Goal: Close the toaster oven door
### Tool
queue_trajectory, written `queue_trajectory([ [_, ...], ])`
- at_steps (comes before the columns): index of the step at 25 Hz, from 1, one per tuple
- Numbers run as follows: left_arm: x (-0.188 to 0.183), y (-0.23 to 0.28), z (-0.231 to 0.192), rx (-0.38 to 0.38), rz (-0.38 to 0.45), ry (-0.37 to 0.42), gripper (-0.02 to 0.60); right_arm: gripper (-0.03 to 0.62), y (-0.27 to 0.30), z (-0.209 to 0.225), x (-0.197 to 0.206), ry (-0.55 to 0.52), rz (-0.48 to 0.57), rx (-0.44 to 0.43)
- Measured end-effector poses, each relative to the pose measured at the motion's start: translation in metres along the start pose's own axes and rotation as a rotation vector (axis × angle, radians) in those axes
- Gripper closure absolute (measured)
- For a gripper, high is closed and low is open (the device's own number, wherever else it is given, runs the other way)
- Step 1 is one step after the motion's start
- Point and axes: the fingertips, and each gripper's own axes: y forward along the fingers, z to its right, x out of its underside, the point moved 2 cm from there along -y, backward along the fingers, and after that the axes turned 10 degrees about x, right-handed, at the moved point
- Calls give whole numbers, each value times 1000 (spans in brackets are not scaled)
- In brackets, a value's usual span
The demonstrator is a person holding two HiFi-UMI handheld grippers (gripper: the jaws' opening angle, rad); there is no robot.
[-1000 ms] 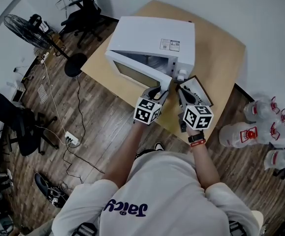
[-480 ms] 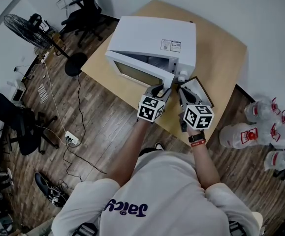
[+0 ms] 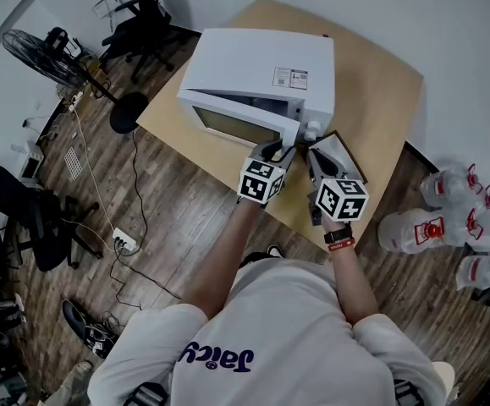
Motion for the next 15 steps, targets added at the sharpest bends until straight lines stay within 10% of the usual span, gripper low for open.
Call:
queue_trajectory([
  [15, -9, 22, -12, 15, 6, 3, 451, 582, 9, 6, 1, 7, -4, 20],
])
